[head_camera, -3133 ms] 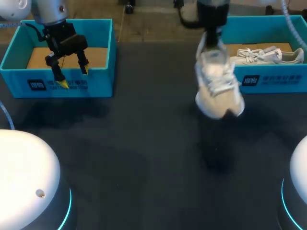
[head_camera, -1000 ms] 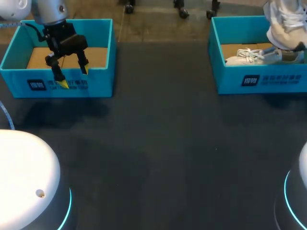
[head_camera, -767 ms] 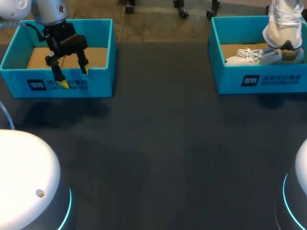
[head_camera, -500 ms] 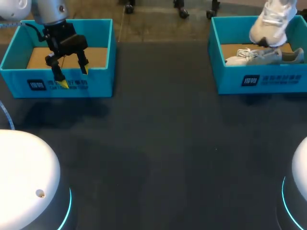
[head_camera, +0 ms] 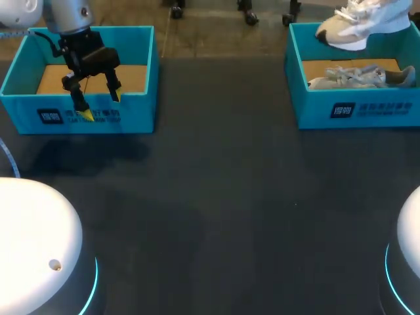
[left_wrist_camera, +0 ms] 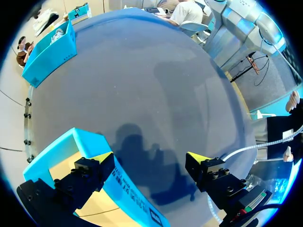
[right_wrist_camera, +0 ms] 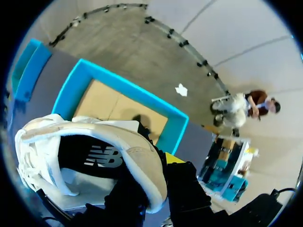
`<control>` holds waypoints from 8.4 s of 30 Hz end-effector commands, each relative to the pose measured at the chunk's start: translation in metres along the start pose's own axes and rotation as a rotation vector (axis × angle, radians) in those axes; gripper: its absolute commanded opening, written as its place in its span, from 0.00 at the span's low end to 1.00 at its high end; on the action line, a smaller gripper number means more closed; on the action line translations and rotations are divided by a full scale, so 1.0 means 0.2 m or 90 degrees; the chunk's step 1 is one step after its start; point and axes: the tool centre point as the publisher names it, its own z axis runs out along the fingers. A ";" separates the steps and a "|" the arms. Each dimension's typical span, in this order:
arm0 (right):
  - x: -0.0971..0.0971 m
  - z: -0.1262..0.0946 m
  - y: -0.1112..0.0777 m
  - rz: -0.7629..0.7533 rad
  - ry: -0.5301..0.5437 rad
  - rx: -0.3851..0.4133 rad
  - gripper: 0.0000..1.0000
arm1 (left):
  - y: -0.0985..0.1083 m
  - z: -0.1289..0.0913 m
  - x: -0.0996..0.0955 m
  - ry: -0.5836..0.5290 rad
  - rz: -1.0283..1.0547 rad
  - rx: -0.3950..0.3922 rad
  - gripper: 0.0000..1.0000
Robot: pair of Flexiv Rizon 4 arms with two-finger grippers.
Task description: Take the shoe out of the shoebox, open the shoe tongue, remove and reinsert the insole, then place the shoe into the shoebox
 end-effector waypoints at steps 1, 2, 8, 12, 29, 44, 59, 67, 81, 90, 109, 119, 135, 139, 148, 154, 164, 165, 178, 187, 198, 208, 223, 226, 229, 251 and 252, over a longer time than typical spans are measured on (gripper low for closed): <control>0.00 0.01 0.02 0.113 -0.013 0.055 0.00 | 0.00 0.00 0.00 0.002 0.001 -0.001 1.00; 0.00 0.01 0.02 0.113 -0.013 0.055 0.00 | 0.00 0.00 0.00 0.002 0.001 -0.001 1.00; 0.00 0.01 0.02 0.113 -0.013 0.055 0.00 | 0.00 0.00 0.00 0.002 0.001 -0.001 1.00; -0.01 0.03 0.02 0.120 -0.004 0.037 0.00 | 0.00 0.00 0.00 0.002 0.001 -0.001 1.00; -0.04 0.20 -0.02 0.193 -0.033 0.058 0.00 | 0.00 0.00 0.00 0.002 0.001 -0.001 1.00; -0.08 0.40 0.04 0.227 -0.048 0.051 0.00 | 0.00 0.00 0.00 0.002 0.001 -0.001 1.00; -0.10 0.50 0.05 0.271 -0.067 0.038 0.00 | 0.00 0.00 0.00 0.002 0.001 -0.001 1.00; -0.10 0.50 0.05 0.271 -0.067 0.038 0.00 | 0.00 0.00 0.00 0.002 0.001 -0.001 1.00; -0.14 0.69 0.05 0.333 -0.102 0.036 0.00 | 0.00 0.00 0.00 0.002 0.001 -0.001 1.00; -0.12 0.71 0.03 0.344 -0.100 0.031 0.00 | 0.00 0.00 0.00 0.002 0.001 -0.001 1.00; -0.13 0.76 -0.07 0.400 -0.091 0.055 0.00 | 0.00 0.00 0.00 0.002 0.001 -0.001 1.00; -0.07 0.78 -0.05 0.404 -0.084 0.065 0.00 | 0.00 0.00 0.00 0.002 0.001 -0.001 1.00; -0.02 0.83 -0.09 0.394 -0.076 0.058 0.00 | 0.00 0.00 0.00 0.002 0.001 -0.001 1.00; -0.02 0.83 -0.10 0.404 -0.075 0.065 0.00 | 0.00 0.00 0.00 0.002 0.001 -0.001 1.00; -0.02 0.92 -0.04 0.371 -0.057 0.088 0.00 | 0.00 0.00 0.00 0.002 0.001 -0.001 1.00; -0.02 0.95 -0.06 0.369 -0.050 0.097 0.00 | 0.00 0.00 0.00 0.002 0.001 -0.001 1.00; -0.02 0.97 -0.02 0.384 -0.041 0.102 0.00 | 0.00 0.00 0.00 0.002 0.001 -0.001 1.00; -0.02 0.97 -0.02 0.380 -0.043 0.105 0.00 | 0.00 0.00 0.00 0.002 0.001 -0.001 1.00; 0.01 1.08 -0.04 0.382 -0.022 0.142 0.00 | 0.00 0.00 0.00 0.002 0.001 -0.001 1.00; 0.05 1.13 -0.09 0.390 0.000 0.162 0.00 | 0.00 0.00 0.00 0.002 0.001 -0.001 1.00; 0.09 1.15 -0.10 0.360 0.026 0.169 0.19 | 0.00 0.00 0.00 0.002 0.001 -0.001 1.00; 0.12 1.05 -0.11 0.343 0.063 0.139 1.00 | 0.00 0.00 0.00 0.002 0.001 -0.001 1.00; 0.18 0.72 -0.15 0.289 0.085 0.067 1.00 | 0.00 0.00 0.00 0.002 0.001 -0.001 1.00; 0.22 0.67 -0.19 0.276 0.100 0.053 1.00 | 0.00 0.00 0.00 0.002 0.001 -0.001 1.00; 0.26 0.61 -0.21 0.257 0.112 0.045 1.00 | 0.00 0.00 0.00 0.002 0.001 -0.001 1.00; 0.72 0.30 -0.40 0.183 0.163 0.041 1.00 | 0.00 -0.07 0.02 0.009 -0.041 0.016 1.00; 0.73 0.29 -0.41 0.186 0.162 0.043 1.00 | 0.01 -0.09 0.02 0.010 -0.064 0.018 1.00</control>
